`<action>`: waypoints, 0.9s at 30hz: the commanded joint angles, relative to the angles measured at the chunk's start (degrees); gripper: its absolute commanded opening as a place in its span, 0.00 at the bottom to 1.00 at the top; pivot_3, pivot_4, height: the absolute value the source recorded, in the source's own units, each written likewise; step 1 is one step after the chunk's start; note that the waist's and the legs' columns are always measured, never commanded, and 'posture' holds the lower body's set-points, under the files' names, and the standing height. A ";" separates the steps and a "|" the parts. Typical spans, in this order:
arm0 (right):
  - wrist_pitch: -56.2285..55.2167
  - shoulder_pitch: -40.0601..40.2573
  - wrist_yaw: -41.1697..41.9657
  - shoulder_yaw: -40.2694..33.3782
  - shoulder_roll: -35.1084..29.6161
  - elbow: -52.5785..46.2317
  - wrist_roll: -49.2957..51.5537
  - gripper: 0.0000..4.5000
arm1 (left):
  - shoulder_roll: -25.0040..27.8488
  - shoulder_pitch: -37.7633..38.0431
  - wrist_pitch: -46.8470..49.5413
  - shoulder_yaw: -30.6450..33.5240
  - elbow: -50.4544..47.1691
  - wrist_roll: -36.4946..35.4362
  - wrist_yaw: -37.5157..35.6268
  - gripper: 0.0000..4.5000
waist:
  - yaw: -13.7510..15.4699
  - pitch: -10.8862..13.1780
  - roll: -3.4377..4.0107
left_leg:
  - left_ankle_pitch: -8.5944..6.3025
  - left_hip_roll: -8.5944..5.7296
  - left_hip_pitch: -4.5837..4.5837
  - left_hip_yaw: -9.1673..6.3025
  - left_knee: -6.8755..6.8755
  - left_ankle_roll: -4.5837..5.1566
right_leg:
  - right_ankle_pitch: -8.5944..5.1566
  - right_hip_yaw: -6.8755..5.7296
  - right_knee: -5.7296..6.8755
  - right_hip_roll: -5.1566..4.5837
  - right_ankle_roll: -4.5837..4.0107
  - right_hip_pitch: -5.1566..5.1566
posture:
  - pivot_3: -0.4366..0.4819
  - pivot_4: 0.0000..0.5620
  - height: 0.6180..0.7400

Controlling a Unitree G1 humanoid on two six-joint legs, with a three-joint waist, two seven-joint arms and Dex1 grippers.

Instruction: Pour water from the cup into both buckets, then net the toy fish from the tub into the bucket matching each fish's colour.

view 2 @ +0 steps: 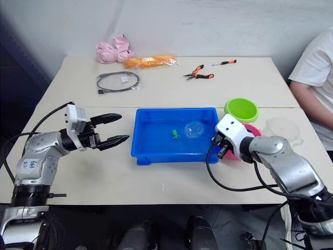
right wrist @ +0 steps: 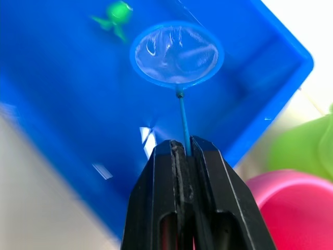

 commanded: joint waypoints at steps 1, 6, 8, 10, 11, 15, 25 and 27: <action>-6.03 -3.12 1.06 4.55 0.74 3.11 -7.61 0.00 | 0.06 0.26 -0.23 0.52 -3.06 -0.50 0.67 0.99 | -0.03 0.00 0.00 | 0.00 0.00 0.00 0.02 0.00 0.00 | 0.00 -0.01 0.03 0.01 0.00 0.00 | 0.48 0.27 1.00; -8.01 -5.37 3.93 6.66 4.93 5.00 -9.65 0.00 | -0.15 0.08 0.15 -0.06 -3.79 -0.49 1.08 0.99 | -0.06 0.00 0.00 | 0.00 0.04 0.02 0.10 0.01 0.00 | 0.00 -0.08 0.06 0.05 0.01 -0.03 | 0.48 0.27 1.00; -7.42 -5.60 5.29 6.22 6.45 4.41 -9.13 0.00 | -0.13 0.04 0.26 -0.15 -3.93 -0.51 1.11 0.99 | -0.05 0.00 0.00 | 0.00 0.05 0.02 0.10 0.01 -0.01 | 0.01 -0.08 0.08 0.07 0.01 -0.03 | 0.48 0.27 1.00; -6.61 -5.67 6.13 5.22 7.93 4.03 -8.28 0.00 | -0.10 0.00 0.26 -0.24 -3.96 -0.52 1.14 0.99 | -0.05 0.00 0.00 | 0.00 0.05 0.02 0.11 0.01 0.00 | 0.01 -0.12 0.08 0.07 0.01 -0.03 | 0.48 0.27 1.00; -5.86 -5.66 6.47 4.47 8.73 3.88 -7.54 0.00 | -0.12 -0.02 0.24 -0.26 -3.98 -0.52 1.20 0.99 | -0.05 0.00 0.00 | 0.00 0.04 0.02 0.11 0.01 0.00 | 0.01 -0.14 0.08 0.06 0.01 -0.02 | 0.48 0.27 1.00; -1.81 -5.40 7.84 1.47 11.11 2.49 -4.39 0.00 | -0.14 0.16 0.20 -0.31 -4.12 -0.52 1.28 0.99 | 0.07 0.00 0.00 | 0.00 0.04 0.01 0.07 0.02 0.00 | 0.01 -0.14 0.08 0.05 0.01 -0.01 | 0.48 0.27 1.00; 3.68 -1.11 12.13 -14.76 9.61 -0.97 7.00 0.00 | -0.90 -1.39 2.21 -1.96 -6.19 -1.28 1.45 0.99 | 0.33 0.00 0.00 | -0.01 0.01 0.00 0.02 0.02 0.02 | 0.01 -0.11 0.07 0.02 0.01 0.01 | 0.48 0.27 1.00; 2.71 0.59 13.16 -17.56 8.75 -0.51 8.59 0.00 | -1.78 -2.60 3.74 -2.68 -7.21 -2.03 1.67 0.99 | 0.34 0.00 0.00 | -0.03 -0.01 -0.01 -0.05 0.02 0.05 | 0.01 -0.10 0.04 0.00 0.01 0.06 | 0.48 0.27 1.00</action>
